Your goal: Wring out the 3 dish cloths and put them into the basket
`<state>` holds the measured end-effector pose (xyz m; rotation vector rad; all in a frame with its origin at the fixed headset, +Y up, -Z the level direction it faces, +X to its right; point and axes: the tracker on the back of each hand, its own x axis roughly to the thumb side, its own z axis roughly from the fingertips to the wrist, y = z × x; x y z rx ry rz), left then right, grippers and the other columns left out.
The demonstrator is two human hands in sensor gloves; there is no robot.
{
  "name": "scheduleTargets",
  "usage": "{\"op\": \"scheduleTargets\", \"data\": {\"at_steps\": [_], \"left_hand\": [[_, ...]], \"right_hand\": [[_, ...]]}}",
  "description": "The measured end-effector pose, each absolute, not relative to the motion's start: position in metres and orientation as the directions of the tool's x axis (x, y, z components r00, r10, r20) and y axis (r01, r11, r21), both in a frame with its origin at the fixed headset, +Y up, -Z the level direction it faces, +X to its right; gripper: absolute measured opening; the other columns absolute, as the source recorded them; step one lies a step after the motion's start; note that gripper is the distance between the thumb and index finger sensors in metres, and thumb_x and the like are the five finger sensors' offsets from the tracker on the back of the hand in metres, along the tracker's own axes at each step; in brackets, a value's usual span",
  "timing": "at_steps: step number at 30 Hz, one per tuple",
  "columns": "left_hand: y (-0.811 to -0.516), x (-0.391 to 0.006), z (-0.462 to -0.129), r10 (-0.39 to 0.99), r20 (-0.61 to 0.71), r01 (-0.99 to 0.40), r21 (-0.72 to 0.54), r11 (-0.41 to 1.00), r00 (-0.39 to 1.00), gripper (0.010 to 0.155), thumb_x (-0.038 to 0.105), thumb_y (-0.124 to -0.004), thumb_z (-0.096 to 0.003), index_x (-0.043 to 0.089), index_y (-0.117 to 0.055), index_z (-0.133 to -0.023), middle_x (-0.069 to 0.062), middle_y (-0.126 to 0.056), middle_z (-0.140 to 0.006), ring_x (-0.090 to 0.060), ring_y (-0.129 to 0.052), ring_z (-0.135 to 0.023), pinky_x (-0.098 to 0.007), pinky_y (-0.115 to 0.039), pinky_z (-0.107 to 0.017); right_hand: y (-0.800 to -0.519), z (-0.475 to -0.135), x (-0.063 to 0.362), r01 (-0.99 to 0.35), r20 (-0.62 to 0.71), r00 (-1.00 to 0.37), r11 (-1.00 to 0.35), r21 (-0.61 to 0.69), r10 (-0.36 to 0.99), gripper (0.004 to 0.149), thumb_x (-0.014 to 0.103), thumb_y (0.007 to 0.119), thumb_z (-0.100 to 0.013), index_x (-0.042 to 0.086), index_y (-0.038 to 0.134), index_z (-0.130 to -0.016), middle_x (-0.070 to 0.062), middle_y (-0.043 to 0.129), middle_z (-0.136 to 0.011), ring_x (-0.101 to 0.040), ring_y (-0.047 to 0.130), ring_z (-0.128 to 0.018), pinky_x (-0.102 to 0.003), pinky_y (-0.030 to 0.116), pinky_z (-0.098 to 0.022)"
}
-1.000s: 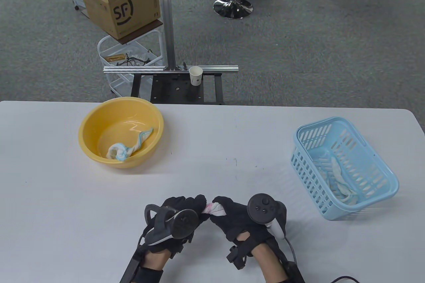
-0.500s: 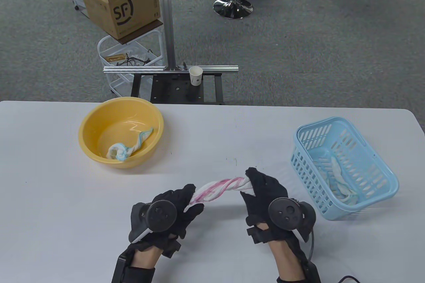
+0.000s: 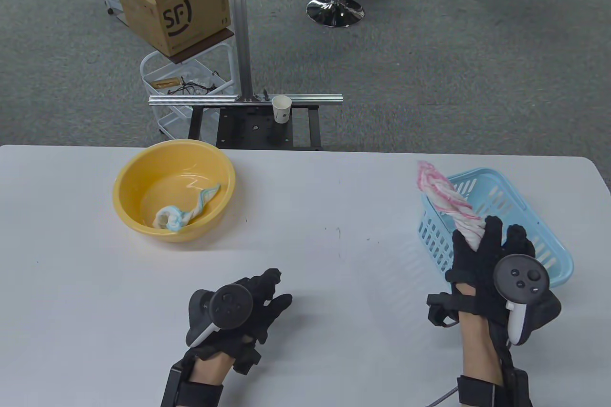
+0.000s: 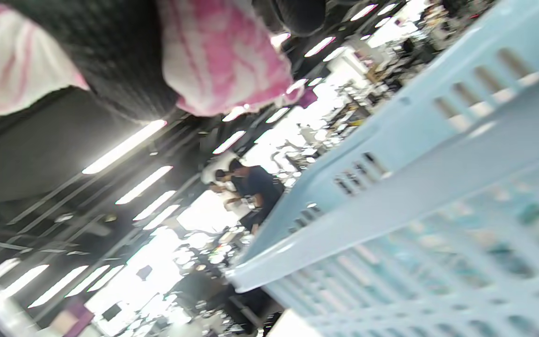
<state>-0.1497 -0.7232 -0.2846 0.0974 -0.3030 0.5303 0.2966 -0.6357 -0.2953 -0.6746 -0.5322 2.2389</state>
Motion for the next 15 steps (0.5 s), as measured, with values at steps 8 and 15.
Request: {"op": "scheduleTargets", "data": {"at_steps": [8, 15], "left_hand": [[-0.723, -0.149, -0.284, 0.497, 0.304, -0.52, -0.006, 0.854, 0.813, 0.071, 0.061, -0.085, -0.0394, 0.022, -0.073, -0.097, 0.005, -0.096, -0.077, -0.026, -0.103, -0.057, -0.05, -0.081, -0.053], [-0.724, -0.15, -0.284, 0.507, 0.297, -0.528, -0.012, 0.849, 0.809, 0.071, 0.061, -0.085, -0.0395, 0.022, -0.073, -0.097, 0.005, -0.096, -0.078, -0.026, -0.103, -0.057, -0.05, -0.081, -0.053]], "right_hand": [[-0.661, -0.295, 0.32, -0.427, -0.488, -0.558, -0.737, -0.524, 0.671, 0.079, 0.057, 0.08, -0.052, 0.024, 0.039, -0.11, -0.014, 0.021, -0.117, -0.044, 0.014, -0.108, -0.071, 0.01, -0.072], [-0.678, -0.293, 0.326, -0.39, -0.563, -0.577, -0.805, -0.447, 0.592, 0.084, 0.061, 0.079, -0.051, 0.023, 0.033, -0.111, -0.015, 0.018, -0.117, -0.044, 0.013, -0.108, -0.071, 0.009, -0.072]]}}
